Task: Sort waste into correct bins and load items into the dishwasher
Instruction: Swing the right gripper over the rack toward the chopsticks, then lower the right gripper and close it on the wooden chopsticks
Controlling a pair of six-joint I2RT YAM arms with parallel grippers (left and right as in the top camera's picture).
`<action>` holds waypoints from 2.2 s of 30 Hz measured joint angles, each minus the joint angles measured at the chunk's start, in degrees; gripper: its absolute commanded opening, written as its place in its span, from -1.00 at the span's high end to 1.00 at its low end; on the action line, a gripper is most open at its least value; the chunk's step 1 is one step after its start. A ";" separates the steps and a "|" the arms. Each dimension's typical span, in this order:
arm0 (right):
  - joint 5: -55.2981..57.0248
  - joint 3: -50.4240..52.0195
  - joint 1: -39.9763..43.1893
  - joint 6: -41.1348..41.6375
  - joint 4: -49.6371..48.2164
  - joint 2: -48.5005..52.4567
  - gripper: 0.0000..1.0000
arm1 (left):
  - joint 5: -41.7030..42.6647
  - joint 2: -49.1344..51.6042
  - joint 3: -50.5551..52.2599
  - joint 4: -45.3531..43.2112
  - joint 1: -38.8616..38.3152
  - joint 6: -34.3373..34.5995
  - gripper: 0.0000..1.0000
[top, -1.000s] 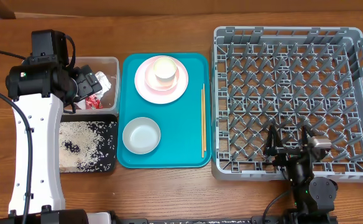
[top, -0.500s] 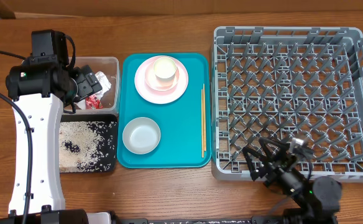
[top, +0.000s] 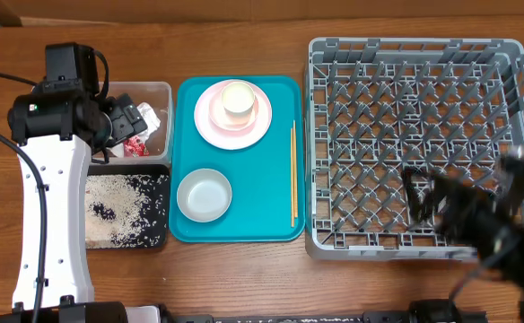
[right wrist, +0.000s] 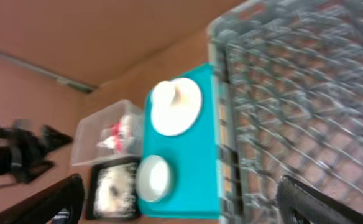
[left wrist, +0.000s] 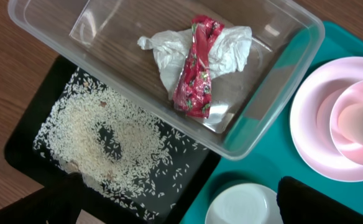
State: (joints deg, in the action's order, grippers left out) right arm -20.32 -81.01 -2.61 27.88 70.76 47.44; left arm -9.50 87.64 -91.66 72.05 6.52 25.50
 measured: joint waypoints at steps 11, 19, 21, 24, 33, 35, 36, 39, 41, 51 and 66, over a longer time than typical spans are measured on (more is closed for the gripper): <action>-9.05 -7.80 -9.16 4.81 0.13 26.27 0.92 | 0.00 0.00 0.00 -0.02 0.00 0.00 -1.00; 19.04 -7.80 -39.80 15.13 1.29 37.11 0.92 | 0.00 0.00 0.00 -0.02 -0.04 0.00 -1.00; 25.00 -7.80 -45.16 17.84 1.27 40.09 0.92 | 0.00 0.00 0.00 -0.02 -0.04 0.00 -1.00; 32.22 -7.80 -50.42 21.94 0.85 45.20 0.37 | 0.00 0.00 0.00 -0.04 -0.04 0.00 -1.00; 40.04 -7.80 -52.85 26.49 -2.16 59.45 -0.20 | 0.00 0.00 0.00 -0.02 -0.04 0.00 -1.00; 40.54 -7.80 -52.28 26.60 -4.15 60.41 -0.12 | 0.00 0.00 0.00 -0.02 -0.04 0.00 -1.00; 40.70 -7.76 -52.13 26.56 -5.22 60.46 -0.11 | 0.00 0.00 0.00 -0.02 -0.04 0.00 -1.00; 41.31 -7.67 -51.67 26.12 -9.22 60.46 -0.09 | 0.00 0.00 0.00 -0.02 -0.04 0.00 -1.00; 41.55 -7.15 -51.63 25.64 -11.02 60.46 -0.09 | 0.00 0.00 0.00 -0.02 -0.04 0.00 -1.00; 47.56 3.54 -51.60 24.39 -17.57 60.46 -0.18 | 0.00 0.00 0.00 -0.02 -0.04 0.00 -1.00; 49.27 17.29 -51.45 19.43 -36.20 60.46 -0.47 | 0.00 0.00 0.00 -0.02 -0.04 0.00 -1.00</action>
State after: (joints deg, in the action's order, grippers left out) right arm 28.95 -63.72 -54.06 47.31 34.57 107.90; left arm -9.50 87.64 -91.66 72.03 6.48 25.50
